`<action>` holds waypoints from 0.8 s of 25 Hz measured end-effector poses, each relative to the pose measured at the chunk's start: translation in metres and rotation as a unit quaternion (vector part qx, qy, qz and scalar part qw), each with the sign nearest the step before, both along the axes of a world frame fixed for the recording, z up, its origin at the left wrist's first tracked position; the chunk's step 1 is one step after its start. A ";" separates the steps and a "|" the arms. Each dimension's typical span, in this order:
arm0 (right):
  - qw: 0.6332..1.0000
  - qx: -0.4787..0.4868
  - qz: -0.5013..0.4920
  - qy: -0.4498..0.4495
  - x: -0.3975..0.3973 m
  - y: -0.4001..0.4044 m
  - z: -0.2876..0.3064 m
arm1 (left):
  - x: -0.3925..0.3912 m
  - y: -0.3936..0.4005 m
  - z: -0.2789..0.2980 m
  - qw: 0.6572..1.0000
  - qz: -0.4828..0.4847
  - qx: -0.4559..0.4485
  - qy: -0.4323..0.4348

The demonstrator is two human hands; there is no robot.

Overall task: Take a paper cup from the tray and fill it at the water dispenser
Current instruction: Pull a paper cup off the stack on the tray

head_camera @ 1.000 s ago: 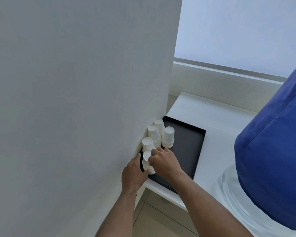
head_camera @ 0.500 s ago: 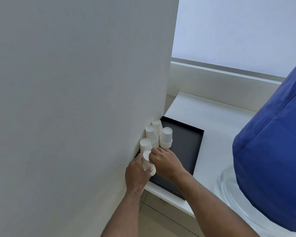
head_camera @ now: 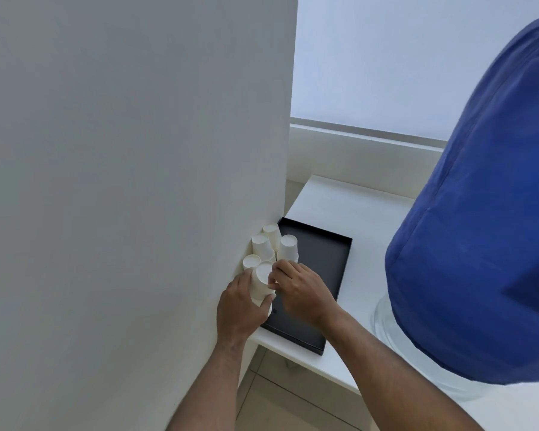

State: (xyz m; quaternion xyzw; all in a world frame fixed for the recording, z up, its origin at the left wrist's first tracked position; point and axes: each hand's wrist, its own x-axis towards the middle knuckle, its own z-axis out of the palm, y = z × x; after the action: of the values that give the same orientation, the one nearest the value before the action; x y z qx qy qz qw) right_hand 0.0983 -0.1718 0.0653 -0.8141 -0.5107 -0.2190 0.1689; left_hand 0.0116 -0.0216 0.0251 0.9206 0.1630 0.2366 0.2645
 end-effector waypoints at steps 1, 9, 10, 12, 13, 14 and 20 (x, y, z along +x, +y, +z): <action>1.000 0.012 0.002 -0.002 -0.003 -0.006 0.003 | -0.002 -0.005 0.005 1.000 -0.012 0.013 -0.008; 0.995 0.090 -0.038 0.029 -0.045 -0.063 0.028 | -0.028 -0.034 0.053 0.986 -0.101 0.135 -0.014; 0.994 0.084 -0.048 0.042 -0.052 -0.071 0.030 | -0.033 -0.041 0.059 0.980 -0.126 0.156 -0.013; 0.995 0.062 -0.058 0.049 -0.068 -0.088 0.032 | -0.043 -0.056 0.071 0.961 -0.183 0.205 -0.019; 0.995 0.059 -0.061 0.054 -0.077 -0.096 0.032 | -0.048 -0.064 0.076 0.949 -0.213 0.233 -0.025; 0.994 0.064 -0.065 0.061 -0.086 -0.105 0.032 | -0.052 -0.072 0.082 0.934 -0.243 0.262 -0.033; 0.972 0.147 -0.126 0.136 -0.130 -0.165 0.003 | -0.073 -0.120 0.087 0.842 -0.359 0.402 -0.028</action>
State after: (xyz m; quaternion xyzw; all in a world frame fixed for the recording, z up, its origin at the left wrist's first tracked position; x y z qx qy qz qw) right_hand -0.0313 -0.3372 0.0683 -0.8604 -0.3383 -0.1980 0.3256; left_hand -0.0613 -0.1415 0.1119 0.9333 -0.2956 0.1954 -0.0584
